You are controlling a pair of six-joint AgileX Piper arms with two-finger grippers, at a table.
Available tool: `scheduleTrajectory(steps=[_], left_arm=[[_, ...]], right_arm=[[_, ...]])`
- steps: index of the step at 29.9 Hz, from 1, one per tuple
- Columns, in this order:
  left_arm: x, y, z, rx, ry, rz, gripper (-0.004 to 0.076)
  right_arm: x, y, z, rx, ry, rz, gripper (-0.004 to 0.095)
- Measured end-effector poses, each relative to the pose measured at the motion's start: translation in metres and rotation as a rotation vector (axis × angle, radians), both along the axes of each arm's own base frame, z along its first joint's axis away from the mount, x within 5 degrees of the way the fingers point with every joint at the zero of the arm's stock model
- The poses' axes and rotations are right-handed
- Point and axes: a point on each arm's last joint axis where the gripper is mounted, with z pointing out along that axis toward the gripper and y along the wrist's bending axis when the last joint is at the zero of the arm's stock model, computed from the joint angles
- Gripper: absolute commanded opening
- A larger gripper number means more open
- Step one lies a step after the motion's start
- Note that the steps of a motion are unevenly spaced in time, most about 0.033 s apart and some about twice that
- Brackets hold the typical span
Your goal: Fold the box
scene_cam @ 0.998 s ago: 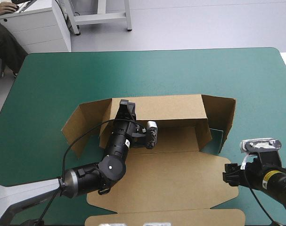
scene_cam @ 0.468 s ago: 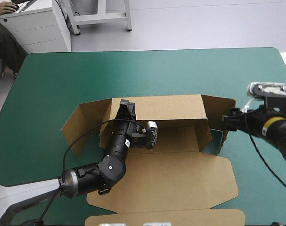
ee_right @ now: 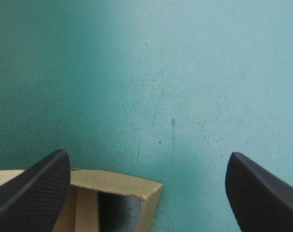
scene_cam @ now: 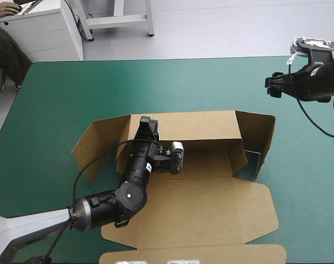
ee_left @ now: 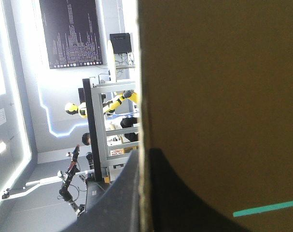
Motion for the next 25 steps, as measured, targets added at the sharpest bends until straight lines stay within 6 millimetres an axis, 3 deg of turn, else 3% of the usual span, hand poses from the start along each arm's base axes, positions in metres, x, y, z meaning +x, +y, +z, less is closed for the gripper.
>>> scheduleTrajectory(steps=[4,11,19,25], left_arm=[[0.000,0.000,0.000,0.000,0.000,0.000,-0.0010],[0.000,0.000,0.000,0.001,0.000,0.000,-0.0010],[0.000,0.000,0.000,0.004,-0.003,0.004,-0.0010],[0.000,0.001,0.000,0.002,-0.002,0.006,-0.0010]], right_arm=[[0.041,-0.006,-0.023,0.022,0.070,0.027,0.0792],[0.075,-0.006,-0.066,0.030,0.178,0.073,0.0791],[0.061,-0.005,-0.108,0.009,0.317,0.143,0.0791],[0.034,-0.004,-0.103,-0.002,0.319,0.166,0.0791]])
